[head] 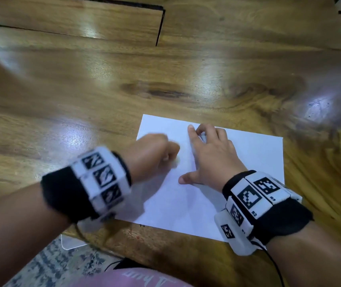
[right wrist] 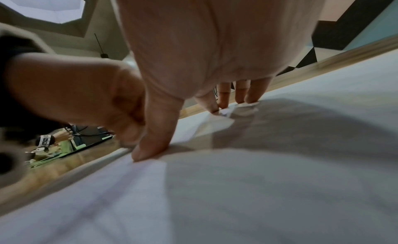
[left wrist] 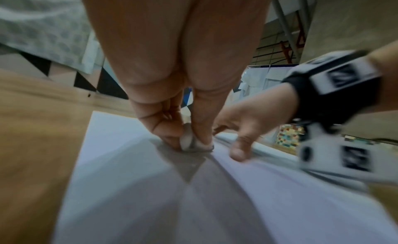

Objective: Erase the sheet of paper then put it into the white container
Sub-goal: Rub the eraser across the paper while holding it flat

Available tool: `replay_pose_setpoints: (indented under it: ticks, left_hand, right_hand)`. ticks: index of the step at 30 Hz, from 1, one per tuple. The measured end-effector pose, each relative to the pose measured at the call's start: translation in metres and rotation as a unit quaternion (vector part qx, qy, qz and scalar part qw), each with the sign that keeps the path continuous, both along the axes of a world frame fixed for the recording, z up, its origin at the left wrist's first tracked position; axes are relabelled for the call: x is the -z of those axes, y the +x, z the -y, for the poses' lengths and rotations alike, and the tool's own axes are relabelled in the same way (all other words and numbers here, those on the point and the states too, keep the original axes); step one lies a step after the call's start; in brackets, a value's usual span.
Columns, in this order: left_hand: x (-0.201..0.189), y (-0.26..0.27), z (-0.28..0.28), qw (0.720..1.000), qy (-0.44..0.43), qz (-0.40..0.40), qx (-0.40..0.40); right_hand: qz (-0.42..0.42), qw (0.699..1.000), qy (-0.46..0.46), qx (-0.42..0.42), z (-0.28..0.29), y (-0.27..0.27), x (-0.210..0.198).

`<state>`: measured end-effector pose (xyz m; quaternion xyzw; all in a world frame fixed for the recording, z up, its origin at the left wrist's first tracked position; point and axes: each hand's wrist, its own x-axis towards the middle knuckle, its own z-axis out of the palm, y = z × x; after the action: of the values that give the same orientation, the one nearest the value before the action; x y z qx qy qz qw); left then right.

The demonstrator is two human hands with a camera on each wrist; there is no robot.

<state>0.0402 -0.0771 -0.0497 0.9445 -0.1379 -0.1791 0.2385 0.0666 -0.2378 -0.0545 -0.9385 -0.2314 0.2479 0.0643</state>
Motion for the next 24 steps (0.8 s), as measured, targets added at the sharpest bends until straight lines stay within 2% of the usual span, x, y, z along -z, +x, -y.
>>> replay_pose_setpoints:
  ticks: [3,8,12,14,16,20,22,24]
  left_hand:
    - [0.007,-0.027,-0.007,1.0,-0.017,0.007,-0.002]
    - [0.002,-0.026,-0.003,0.999,-0.012,-0.003,-0.031]
    - [-0.012,0.007,-0.004,0.997,0.024,-0.06,-0.04]
    - [-0.016,0.033,-0.004,0.993,0.003,-0.053,-0.105]
    - [-0.015,0.054,0.002,0.99,-0.018,-0.018,-0.136]
    - [-0.011,0.064,0.016,0.992,0.001,0.018,-0.127]
    - [-0.009,0.053,0.014,0.995,-0.006,-0.005,-0.097]
    - [-0.009,0.036,0.009,0.998,0.01,-0.047,-0.028]
  right_hand:
    - [-0.012,1.0,0.019,0.006,0.002,0.0,0.001]
    - [-0.033,0.995,0.078,0.049,0.013,0.007,0.001]
    - [-0.024,0.997,0.065,0.026,0.011,0.007,-0.002]
    - [-0.021,0.997,0.064,0.027,0.01,0.007,-0.001]
    - [-0.02,0.997,0.065,0.033,0.011,0.007,0.0]
    - [-0.019,0.997,0.062,0.034,0.011,0.007,0.0]
    - [-0.019,0.997,0.06,0.033,0.011,0.007,0.0]
    - [-0.02,0.998,0.057,0.029,0.01,0.007,0.0]
